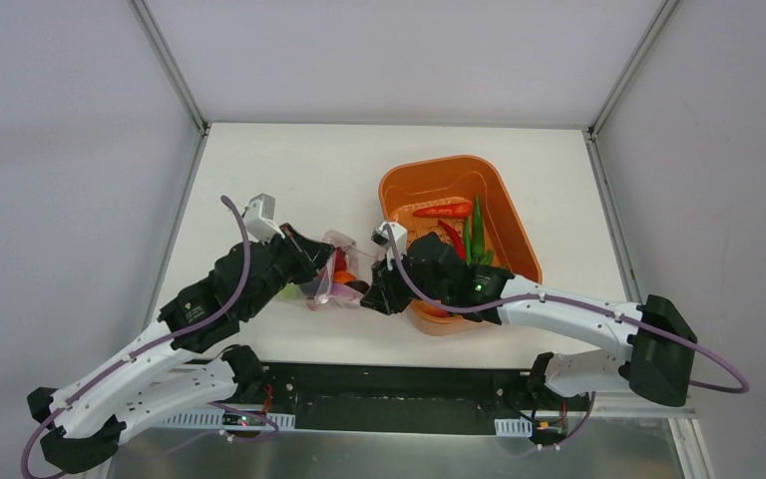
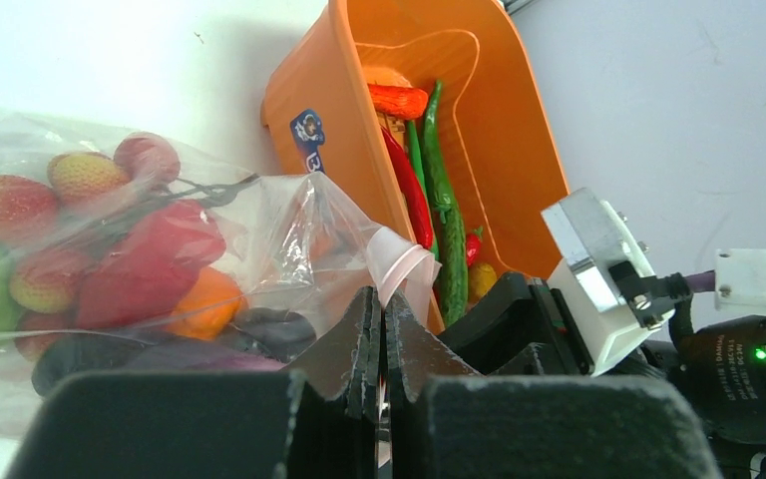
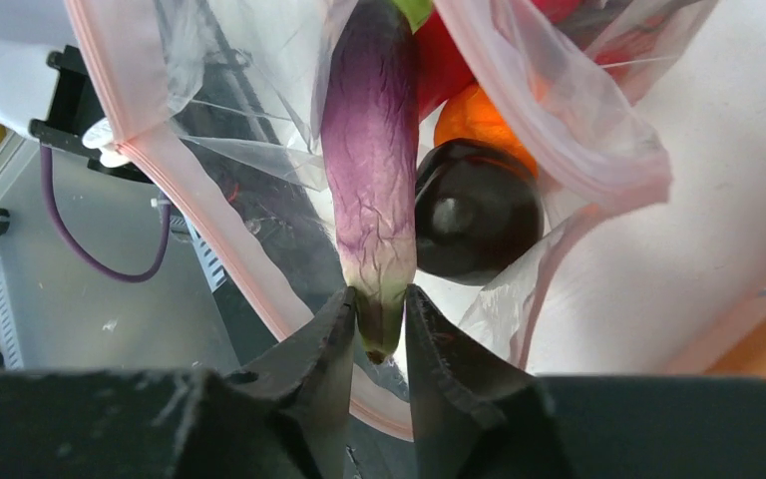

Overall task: Place the food in the zip-top bag and seal the zipper
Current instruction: Place the fake vegetable in the zipper food storage bag.

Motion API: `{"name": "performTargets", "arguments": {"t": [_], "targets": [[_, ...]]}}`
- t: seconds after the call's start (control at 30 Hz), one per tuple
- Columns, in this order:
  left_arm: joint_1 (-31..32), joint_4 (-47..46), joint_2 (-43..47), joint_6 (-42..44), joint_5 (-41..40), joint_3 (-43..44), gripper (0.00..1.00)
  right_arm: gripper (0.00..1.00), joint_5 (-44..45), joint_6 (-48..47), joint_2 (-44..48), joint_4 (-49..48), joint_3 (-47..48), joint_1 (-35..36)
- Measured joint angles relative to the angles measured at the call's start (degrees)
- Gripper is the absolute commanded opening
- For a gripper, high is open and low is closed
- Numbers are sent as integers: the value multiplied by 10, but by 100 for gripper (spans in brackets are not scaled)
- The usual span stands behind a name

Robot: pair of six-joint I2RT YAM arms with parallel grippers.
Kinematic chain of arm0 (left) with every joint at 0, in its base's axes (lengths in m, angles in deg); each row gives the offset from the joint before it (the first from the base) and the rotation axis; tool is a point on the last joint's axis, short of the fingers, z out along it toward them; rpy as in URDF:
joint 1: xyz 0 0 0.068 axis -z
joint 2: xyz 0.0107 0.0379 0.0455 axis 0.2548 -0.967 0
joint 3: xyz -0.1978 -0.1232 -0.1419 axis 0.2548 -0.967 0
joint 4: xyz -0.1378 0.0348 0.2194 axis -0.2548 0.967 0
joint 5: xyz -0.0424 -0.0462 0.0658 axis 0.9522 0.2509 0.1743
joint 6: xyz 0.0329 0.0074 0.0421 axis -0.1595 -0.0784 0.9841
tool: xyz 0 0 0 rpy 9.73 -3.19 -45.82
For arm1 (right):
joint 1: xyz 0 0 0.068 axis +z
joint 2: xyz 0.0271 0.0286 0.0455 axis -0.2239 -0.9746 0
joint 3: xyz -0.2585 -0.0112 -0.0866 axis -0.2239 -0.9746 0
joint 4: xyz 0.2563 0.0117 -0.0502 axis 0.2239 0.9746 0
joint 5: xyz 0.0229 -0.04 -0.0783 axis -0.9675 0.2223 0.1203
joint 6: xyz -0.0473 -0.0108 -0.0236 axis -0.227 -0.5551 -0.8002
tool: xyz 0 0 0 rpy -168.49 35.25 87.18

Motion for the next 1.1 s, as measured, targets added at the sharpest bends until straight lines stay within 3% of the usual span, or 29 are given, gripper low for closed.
{"name": "performTargets", "arguments": {"t": [0.17,0.63,0.87,1.1], "targets": [[0,14,0,4,0,8,0,11,-16,1,-13,-13,0,0],[0,12,-16,5,5,14,0,8,3,61,-47,-113,4,2],[0,12,-16,4,15,14,0,9,93,52,-81,-128,12,45],[0,12,-14,4,16,14,0,15,120,55,-88,-165,15,51]]}}
